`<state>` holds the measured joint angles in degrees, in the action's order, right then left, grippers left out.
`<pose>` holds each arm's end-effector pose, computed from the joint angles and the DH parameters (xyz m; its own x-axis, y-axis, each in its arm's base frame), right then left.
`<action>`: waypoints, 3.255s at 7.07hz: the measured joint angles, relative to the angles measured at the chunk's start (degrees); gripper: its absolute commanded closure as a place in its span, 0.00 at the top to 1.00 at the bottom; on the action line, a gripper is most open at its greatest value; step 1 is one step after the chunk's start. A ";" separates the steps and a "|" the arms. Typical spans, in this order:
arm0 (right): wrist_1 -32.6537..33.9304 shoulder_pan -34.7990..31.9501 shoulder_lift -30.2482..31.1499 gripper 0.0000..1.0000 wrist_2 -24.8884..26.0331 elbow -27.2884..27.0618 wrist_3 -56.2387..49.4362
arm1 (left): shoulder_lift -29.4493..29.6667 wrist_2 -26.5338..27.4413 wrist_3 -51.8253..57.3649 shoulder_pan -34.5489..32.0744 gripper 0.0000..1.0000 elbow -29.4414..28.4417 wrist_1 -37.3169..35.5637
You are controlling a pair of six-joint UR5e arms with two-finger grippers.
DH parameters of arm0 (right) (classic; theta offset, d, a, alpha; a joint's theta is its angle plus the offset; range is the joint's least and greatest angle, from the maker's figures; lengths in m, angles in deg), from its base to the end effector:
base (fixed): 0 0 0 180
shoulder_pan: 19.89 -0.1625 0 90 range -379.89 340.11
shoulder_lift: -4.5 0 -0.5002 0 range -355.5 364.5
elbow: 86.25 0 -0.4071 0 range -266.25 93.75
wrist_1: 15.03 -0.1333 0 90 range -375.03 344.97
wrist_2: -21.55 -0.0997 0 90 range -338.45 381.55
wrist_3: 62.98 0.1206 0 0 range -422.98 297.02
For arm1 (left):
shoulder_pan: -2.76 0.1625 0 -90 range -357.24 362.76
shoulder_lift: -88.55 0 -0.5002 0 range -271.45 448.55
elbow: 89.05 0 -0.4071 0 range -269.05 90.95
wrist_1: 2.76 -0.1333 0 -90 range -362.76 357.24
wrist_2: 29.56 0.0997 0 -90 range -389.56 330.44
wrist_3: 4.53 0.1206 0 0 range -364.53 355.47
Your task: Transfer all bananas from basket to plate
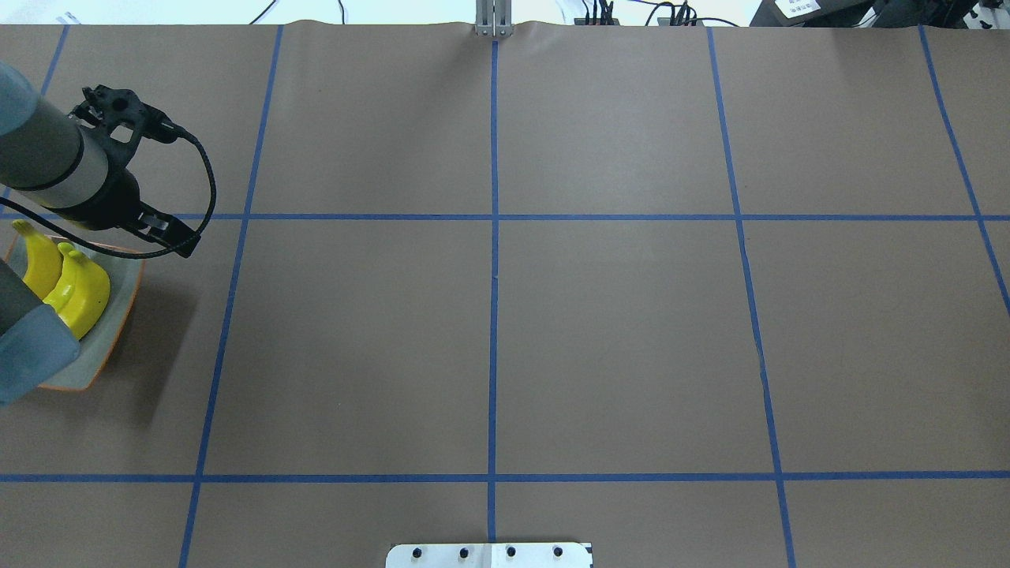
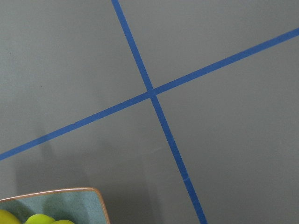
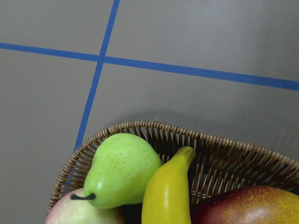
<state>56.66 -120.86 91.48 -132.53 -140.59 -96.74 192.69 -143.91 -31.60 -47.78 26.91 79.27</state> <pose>0.1105 -0.4397 0.9573 0.4240 -0.2777 0.8620 0.0616 0.9585 0.2785 0.3018 -0.4982 0.4253 0.7472 0.3688 -0.5529 -0.2226 0.9227 0.3147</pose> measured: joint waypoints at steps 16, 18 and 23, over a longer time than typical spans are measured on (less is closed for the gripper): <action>19.38 -1.18 -3.30 0.00 -3.90 -15.33 0.62 | 1.21 -0.39 -1.33 0.09 1.00 -0.35 0.49; 23.10 0.60 -4.36 0.00 -8.63 -23.60 18.68 | 5.04 -0.46 -5.12 0.12 1.00 -1.85 0.78; 13.61 13.15 -14.39 0.00 -10.59 -29.04 58.71 | 12.66 -0.53 -21.57 2.67 1.00 -11.23 18.05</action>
<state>70.27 -107.70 77.09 -143.12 -169.63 -38.03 205.35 -144.44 -53.18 -45.11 15.67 97.32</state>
